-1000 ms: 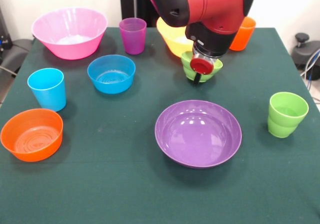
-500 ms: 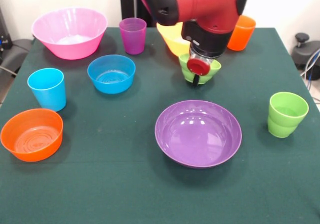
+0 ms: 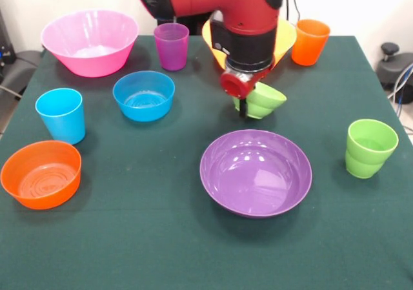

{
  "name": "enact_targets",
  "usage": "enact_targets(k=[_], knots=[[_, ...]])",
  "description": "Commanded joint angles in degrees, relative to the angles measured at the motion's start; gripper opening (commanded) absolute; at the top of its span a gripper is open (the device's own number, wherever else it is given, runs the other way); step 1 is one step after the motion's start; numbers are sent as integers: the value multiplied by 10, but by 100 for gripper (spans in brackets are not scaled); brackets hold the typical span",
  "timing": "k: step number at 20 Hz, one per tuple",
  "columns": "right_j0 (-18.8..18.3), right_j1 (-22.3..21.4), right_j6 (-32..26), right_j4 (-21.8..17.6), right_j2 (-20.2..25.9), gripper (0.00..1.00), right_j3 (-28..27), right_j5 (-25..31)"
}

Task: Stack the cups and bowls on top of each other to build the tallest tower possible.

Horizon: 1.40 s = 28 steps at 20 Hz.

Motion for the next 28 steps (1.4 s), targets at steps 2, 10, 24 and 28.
enact_targets(k=[2,10,24,28], knots=[[17,-36,83,32,10,0,41,10],[50,-70,106,46,-31,0,79,38],[91,-81,124,124,-23,0,126,17],[90,-72,124,123,-24,0,141,-15]])
